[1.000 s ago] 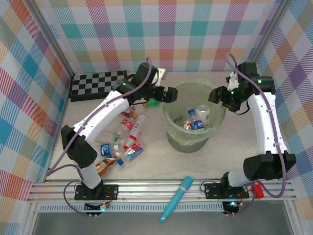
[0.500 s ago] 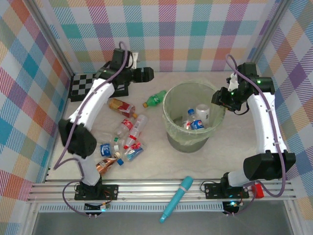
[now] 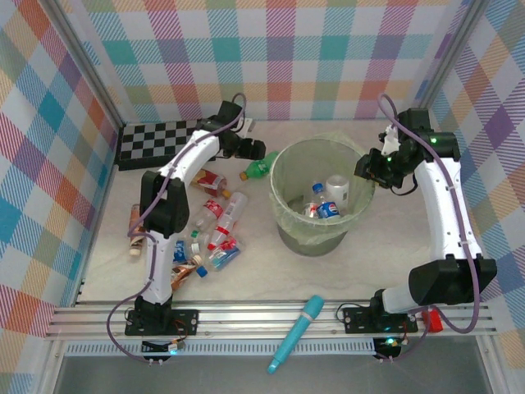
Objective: Put the plastic bottles in the bin
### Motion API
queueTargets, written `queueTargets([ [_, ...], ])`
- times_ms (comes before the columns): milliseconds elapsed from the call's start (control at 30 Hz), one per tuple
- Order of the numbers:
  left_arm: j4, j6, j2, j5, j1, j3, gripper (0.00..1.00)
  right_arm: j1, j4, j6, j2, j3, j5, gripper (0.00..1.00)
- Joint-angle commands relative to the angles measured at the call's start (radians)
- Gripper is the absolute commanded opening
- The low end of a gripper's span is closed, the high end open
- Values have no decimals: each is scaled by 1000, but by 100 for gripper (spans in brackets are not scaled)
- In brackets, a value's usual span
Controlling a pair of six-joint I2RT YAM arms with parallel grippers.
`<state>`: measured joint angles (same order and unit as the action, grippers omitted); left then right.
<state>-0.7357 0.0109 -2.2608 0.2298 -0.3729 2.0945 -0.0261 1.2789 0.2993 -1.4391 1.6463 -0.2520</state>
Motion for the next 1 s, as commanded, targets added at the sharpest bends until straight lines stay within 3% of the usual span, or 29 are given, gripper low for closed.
queueTargets([
  [0,-45,-54,-50,1,-24,43,84,-4,6,8,22,-17,-60,38],
  [167,-52,-56,-114,7,-38,80,92,-5,2,9,29,-27,-61,38],
  [333,-64,-55,-163,-38,-52,101,92,-4,5,4,22,-19,-65,38],
  [767,-43,-48,-196,-74,-55,123,67,-4,10,21,40,-16,-82,37],
  [967,-27,-16,-148,-67,-43,137,63,-5,3,30,42,-14,-100,37],
])
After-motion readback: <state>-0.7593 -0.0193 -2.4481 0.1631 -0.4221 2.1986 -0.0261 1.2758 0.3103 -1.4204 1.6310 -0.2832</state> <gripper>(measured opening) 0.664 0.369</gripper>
